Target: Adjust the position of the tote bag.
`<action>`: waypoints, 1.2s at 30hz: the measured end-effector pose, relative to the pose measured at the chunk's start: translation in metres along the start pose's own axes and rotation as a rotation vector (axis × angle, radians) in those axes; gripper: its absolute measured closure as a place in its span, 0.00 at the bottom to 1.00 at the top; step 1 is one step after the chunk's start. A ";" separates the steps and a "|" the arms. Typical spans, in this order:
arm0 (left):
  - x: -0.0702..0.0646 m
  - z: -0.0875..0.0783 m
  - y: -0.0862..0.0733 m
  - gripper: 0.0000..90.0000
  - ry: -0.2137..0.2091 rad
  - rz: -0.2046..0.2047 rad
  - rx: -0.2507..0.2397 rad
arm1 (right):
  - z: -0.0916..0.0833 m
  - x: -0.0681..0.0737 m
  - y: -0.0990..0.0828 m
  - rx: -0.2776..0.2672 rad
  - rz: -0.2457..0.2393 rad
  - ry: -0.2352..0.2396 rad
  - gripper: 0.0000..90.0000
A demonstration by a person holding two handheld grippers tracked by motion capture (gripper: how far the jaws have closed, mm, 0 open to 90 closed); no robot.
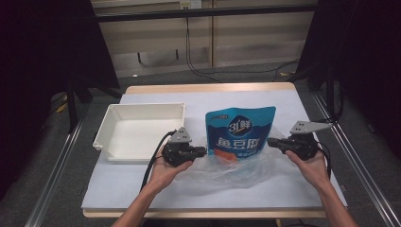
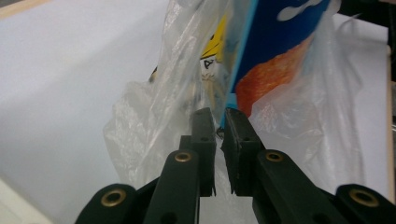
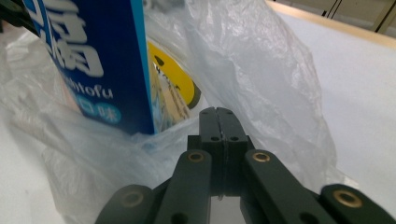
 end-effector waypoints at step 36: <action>-0.009 0.030 -0.030 1.00 0.085 0.276 0.345 | 0.045 0.000 -0.039 0.330 -0.073 0.038 1.00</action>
Point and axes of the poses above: each handheld gripper's, and its own axes: z roughly forward along the jaws, y roughly out of its top, x roughly to its left, the point moved 1 cm from there along z, roughly forward along the jaws, and after that the axes turned 7 degrees about y, right-handed, at the moved point
